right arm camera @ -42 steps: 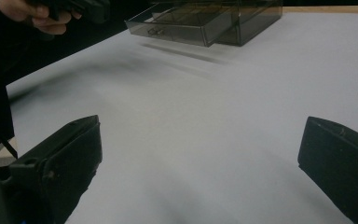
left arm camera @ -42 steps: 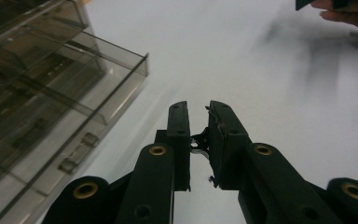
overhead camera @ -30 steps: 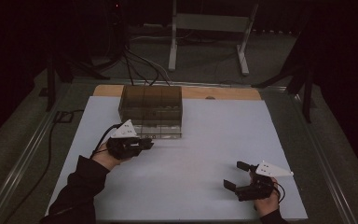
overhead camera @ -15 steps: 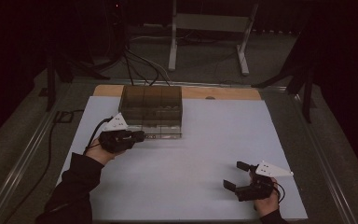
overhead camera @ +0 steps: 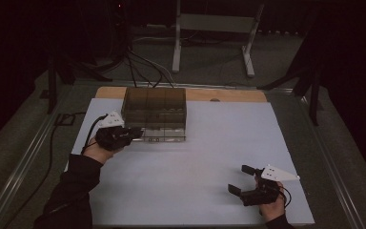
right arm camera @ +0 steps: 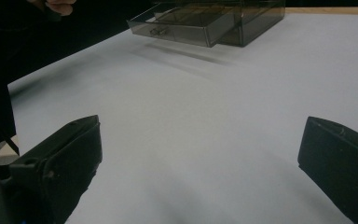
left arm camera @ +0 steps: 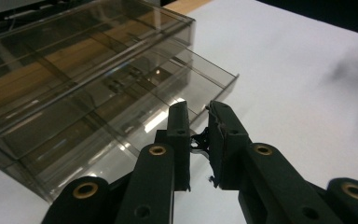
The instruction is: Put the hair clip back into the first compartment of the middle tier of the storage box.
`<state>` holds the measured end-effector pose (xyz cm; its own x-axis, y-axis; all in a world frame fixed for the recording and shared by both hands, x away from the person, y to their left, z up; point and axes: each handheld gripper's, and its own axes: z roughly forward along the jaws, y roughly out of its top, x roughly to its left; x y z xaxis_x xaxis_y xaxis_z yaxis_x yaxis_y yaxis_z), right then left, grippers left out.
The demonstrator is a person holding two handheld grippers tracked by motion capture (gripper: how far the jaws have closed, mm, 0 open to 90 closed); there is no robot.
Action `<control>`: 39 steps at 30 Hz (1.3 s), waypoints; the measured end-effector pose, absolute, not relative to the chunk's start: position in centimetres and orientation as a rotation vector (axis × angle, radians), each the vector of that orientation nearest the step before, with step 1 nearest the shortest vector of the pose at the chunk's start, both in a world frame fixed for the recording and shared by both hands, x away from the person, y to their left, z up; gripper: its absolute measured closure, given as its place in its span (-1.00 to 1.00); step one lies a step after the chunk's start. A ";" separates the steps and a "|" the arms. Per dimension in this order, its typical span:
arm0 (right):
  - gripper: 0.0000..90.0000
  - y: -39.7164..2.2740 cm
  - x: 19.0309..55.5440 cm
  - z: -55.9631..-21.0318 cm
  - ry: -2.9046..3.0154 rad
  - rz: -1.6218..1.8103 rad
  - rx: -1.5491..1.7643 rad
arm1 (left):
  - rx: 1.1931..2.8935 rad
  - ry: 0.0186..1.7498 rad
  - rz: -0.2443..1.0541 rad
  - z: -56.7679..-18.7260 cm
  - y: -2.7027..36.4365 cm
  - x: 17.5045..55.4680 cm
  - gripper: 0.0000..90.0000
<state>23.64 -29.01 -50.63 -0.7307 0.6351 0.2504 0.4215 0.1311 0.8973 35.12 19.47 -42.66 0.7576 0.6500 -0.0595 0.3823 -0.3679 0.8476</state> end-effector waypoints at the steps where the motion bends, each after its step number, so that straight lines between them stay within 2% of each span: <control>1: -1.00 -29.0 23.6 -50.6 2.210 1.646 1.049 | 1.996 0.790 0.362 -42.7 19.6 35.3 0.79; 18: -1.00 -29.1 23.6 -50.7 2.212 1.646 1.050 | 1.909 0.980 0.395 -44.8 20.7 37.4 0.79; 39: -1.00 -29.1 23.6 -50.7 2.217 1.645 1.049 | 1.839 1.078 0.387 -46.9 20.9 38.4 0.79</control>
